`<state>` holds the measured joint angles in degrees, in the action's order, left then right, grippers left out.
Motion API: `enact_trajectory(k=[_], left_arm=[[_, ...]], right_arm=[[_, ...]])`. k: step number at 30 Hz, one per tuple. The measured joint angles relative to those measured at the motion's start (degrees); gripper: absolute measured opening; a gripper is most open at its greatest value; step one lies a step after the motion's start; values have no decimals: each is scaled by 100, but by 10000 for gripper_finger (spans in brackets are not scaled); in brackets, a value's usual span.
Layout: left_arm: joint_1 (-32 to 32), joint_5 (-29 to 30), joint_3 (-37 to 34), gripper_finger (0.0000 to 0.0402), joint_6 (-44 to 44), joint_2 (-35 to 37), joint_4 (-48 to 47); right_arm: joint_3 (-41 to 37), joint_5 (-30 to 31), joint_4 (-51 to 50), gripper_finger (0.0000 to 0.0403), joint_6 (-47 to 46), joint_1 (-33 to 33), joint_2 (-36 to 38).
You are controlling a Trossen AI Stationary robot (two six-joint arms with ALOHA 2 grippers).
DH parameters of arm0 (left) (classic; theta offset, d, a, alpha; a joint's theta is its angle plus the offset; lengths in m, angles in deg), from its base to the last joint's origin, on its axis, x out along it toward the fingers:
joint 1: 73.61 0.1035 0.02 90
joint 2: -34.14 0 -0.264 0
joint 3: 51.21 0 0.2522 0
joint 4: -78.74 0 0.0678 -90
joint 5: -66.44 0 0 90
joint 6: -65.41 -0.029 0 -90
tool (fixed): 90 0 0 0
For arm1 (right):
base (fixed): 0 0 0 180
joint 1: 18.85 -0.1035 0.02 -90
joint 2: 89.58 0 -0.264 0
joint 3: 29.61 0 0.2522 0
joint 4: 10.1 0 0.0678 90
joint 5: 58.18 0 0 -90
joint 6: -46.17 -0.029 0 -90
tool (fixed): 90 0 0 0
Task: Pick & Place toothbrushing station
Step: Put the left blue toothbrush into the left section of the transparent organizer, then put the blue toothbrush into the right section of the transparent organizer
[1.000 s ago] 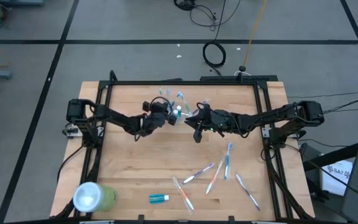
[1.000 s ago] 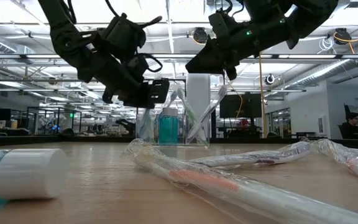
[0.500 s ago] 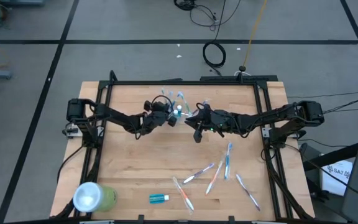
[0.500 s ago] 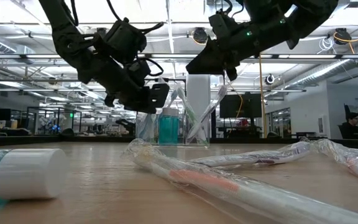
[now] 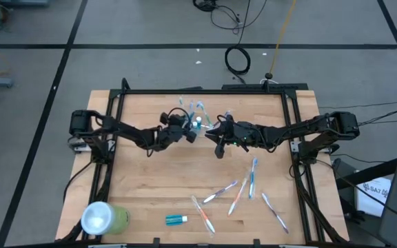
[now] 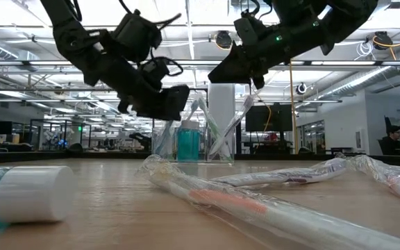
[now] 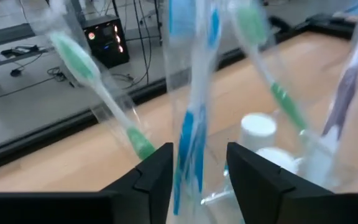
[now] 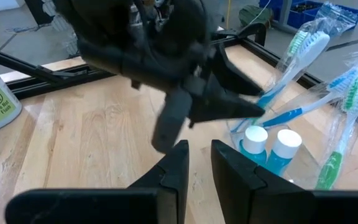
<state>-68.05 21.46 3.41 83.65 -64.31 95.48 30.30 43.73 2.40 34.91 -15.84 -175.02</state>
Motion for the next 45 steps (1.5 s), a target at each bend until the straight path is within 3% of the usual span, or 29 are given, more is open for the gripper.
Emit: enact_trajectory(k=[6, 11, 16, 24, 28, 32, 37, 45], left_arm=[[-129, 196, 0, 163, 331, 673, -972], [-270, 198, 0, 163, 652, 1281, -1877], [-445, -11, 0, 163, 581, 1580, -1839], [-532, -12, 0, 163, 170, 1612, -1847], [-490, -9, 0, 163, 175, 1612, -1830], [-489, -9, 0, 163, 201, 1612, -1831], [-489, -12, 0, 163, 414, 1612, -1824], [-489, -12, 0, 163, 445, 1612, -1831]], right_arm=[[0, -16, -198, 64, 30, 0, 1], [2, -15, -525, 64, 732, 0, 1], [2, -17, -1059, 64, 976, -13, 100], [2, -224, -2649, 64, 221, -248, 1133], [2, -721, -3454, 63, -423, -609, 1528], [-197, -761, -4009, 64, -1282, -1076, 1658], [-822, -747, -4184, 64, -1524, -1377, 1673], [-1325, -762, -4309, 64, -1978, -1203, 1716]])
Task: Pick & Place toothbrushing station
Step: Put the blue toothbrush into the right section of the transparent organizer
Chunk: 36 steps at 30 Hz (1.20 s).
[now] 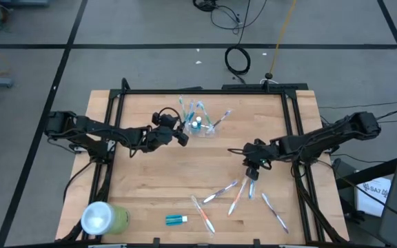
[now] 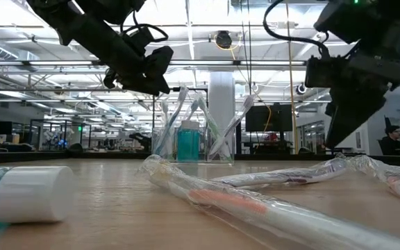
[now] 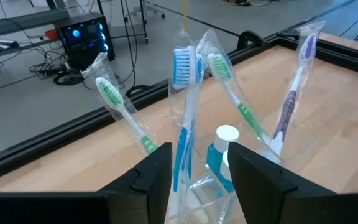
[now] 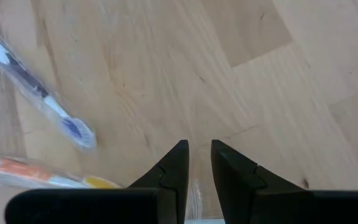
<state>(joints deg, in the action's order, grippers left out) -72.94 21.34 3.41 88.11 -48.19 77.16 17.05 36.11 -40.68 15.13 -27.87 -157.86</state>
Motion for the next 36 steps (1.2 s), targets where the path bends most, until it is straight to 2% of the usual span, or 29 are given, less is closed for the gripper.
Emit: enact_trajectory(k=[6, 14, 18, 20, 24, 29, 36], left_arm=[[0, 0, 0, 163, -48, 0, 0], [0, -4, 0, 163, -151, 0, 0], [0, -5, 1, 163, -113, 0, -2], [0, -4, 2, 163, -92, 0, 4], [0, -7, 2, 163, -61, 0, 3], [0, -9, 2, 163, 40, 0, 4], [0, -9, 2, 163, 35, 0, -2]], right_arm=[[2, -4, -67, 64, -173, 44, 421], [2, -360, -1167, 64, -1745, -129, 1289], [2, -732, -1239, 64, -2323, -244, 1498], [2, -755, -1065, 64, -2132, -315, 1520], [2, -508, -777, 64, -1152, -338, 1453], [2, -270, -721, 64, -1980, -336, 1341], [2, -277, -1385, 64, -3142, -303, 1159]])
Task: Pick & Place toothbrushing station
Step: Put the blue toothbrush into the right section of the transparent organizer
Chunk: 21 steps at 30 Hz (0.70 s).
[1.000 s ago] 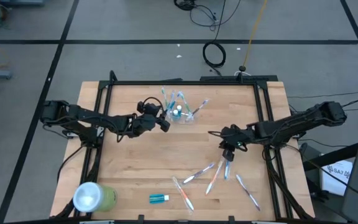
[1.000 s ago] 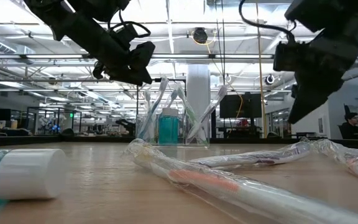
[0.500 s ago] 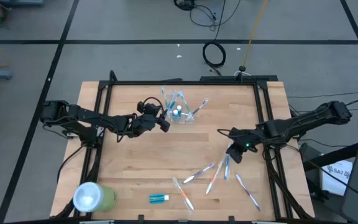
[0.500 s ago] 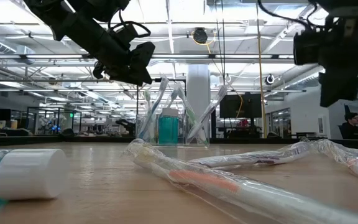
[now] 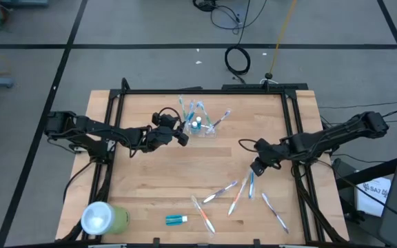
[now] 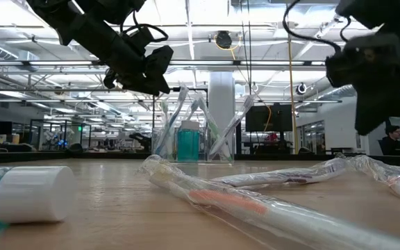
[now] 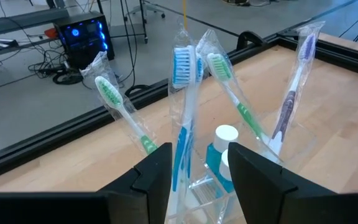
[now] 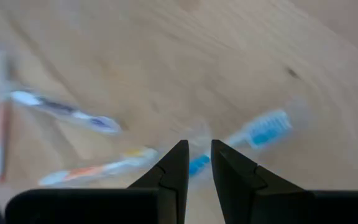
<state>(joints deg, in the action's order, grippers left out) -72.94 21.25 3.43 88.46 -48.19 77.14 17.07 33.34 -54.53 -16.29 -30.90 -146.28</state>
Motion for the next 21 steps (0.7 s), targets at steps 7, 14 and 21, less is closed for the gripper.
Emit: enact_trajectory(k=[7, 14, 21], left_arm=[[0, 0, 0, 163, -2, 0, -1], [0, 0, 0, 163, -4, 0, 0], [0, 2, 2, 163, -6, 0, 2]], right_arm=[[0, 23, -571, 64, -501, -4, -235], [0, 333, -472, 64, -534, 9, -642], [0, 469, -326, 64, -127, 11, -720]])
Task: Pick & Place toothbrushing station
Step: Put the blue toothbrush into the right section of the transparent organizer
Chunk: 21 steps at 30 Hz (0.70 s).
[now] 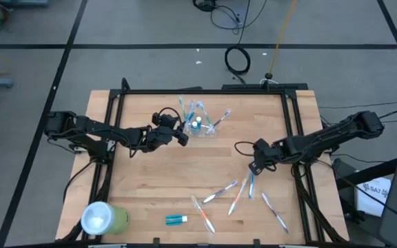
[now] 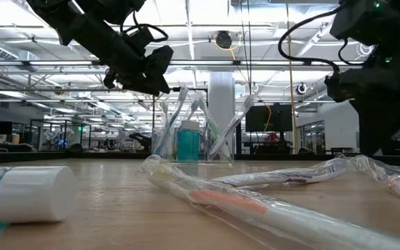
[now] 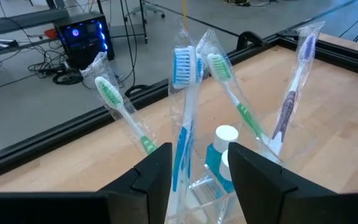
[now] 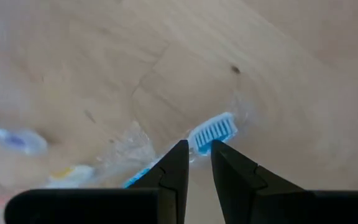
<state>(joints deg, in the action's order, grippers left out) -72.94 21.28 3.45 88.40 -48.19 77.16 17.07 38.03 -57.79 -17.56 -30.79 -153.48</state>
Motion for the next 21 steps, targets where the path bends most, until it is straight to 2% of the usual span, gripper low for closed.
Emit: enact_trajectory(k=[4, 10, 18, 21], left_arm=[[0, -2, 0, 163, 2, 0, 0], [0, -31, 0, 163, -3, 0, 2], [0, -33, 0, 163, 0, 0, 0], [0, -35, 0, 163, -3, 0, 0]], right_arm=[[0, -11, -7, 62, 1056, 87, 4], [0, -15, 80, 71, 840, 114, -8], [0, -29, 60, 159, 353, 267, -56], [0, -38, 60, 187, -158, 293, -66]])
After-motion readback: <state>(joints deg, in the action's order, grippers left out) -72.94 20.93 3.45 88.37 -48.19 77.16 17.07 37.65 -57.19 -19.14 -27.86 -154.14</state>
